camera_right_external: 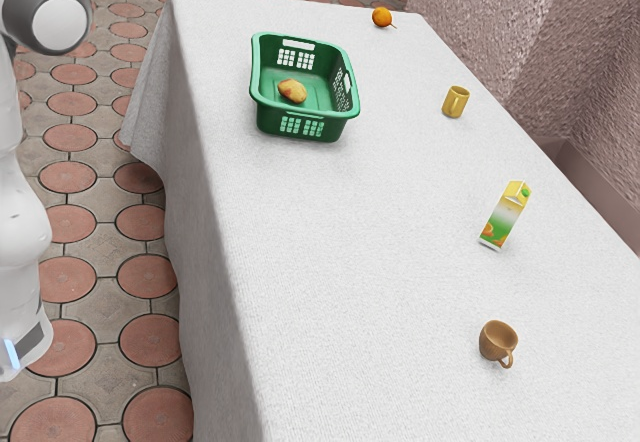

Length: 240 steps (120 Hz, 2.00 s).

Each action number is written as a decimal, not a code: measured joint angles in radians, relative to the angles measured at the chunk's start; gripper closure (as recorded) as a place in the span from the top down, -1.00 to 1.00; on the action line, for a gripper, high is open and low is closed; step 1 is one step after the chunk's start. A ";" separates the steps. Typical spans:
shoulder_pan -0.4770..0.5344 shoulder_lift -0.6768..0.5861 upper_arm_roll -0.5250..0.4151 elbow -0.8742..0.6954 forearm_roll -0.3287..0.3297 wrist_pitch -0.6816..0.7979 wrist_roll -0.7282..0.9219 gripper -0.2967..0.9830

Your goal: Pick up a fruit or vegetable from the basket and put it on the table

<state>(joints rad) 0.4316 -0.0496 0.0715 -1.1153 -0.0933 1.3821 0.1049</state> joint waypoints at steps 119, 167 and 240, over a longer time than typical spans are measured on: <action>0.243 0.246 -0.106 -0.317 0.012 0.695 -0.300 0.50; 0.347 0.494 -0.151 -0.127 -0.033 0.858 -0.266 0.50; 0.165 0.568 0.080 -0.268 -0.018 0.918 -0.230 0.49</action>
<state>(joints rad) 0.5962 0.5184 0.1510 -1.3834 -0.1109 2.3000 -0.1251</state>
